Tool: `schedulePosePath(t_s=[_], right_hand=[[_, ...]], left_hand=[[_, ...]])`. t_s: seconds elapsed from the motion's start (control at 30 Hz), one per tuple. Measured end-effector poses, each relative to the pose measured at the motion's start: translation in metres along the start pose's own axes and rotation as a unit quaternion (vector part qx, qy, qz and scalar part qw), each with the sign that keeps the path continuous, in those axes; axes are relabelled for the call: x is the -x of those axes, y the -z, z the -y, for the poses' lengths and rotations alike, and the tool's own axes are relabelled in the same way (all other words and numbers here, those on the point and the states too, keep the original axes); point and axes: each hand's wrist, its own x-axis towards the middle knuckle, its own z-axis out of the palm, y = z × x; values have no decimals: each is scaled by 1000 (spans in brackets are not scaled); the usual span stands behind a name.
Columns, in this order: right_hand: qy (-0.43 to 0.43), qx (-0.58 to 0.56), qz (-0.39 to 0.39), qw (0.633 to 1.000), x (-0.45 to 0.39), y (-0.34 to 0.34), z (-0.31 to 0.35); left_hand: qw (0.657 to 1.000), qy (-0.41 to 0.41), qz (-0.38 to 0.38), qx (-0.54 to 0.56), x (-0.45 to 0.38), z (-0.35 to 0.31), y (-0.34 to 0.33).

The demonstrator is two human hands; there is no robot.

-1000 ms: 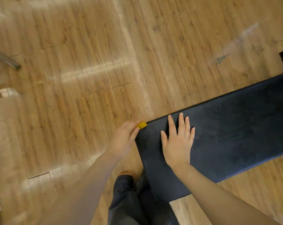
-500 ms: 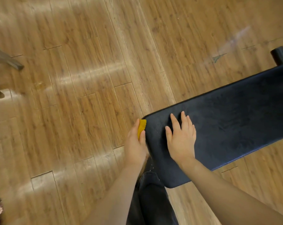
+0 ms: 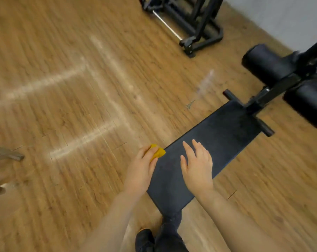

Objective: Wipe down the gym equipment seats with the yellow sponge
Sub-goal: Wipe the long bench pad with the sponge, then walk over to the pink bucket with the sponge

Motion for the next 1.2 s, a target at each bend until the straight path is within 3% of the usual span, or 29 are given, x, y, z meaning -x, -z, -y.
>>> schedulePosePath(t_s=[0.17,0.23,0.3,0.43,0.5,0.67,1.07,1.2], right_hand=[[-14,53,-112,992,8,108,-33],[-33,69,-156,985,19,150,-57],[-62,79,-189,977,34,186,-85],[-130,91,-247,956,80,246,-152],[-167,94,-267,945,105,272,-189],[-240,106,-324,909,162,333,-283],[-366,134,-389,835,312,422,-496],[-431,166,-397,793,364,431,-559]], left_hand=[[990,-141,26,3,-18,-113,41],[983,-166,72,35,-24,-164,49],[971,-217,105,0,-29,-215,48],[930,-357,78,-40,-22,-317,29],[897,-435,61,-49,-11,-367,8],[840,-536,73,-42,27,-491,-64],[764,-633,126,1,143,-702,-258],[716,-677,167,11,181,-762,-328]])
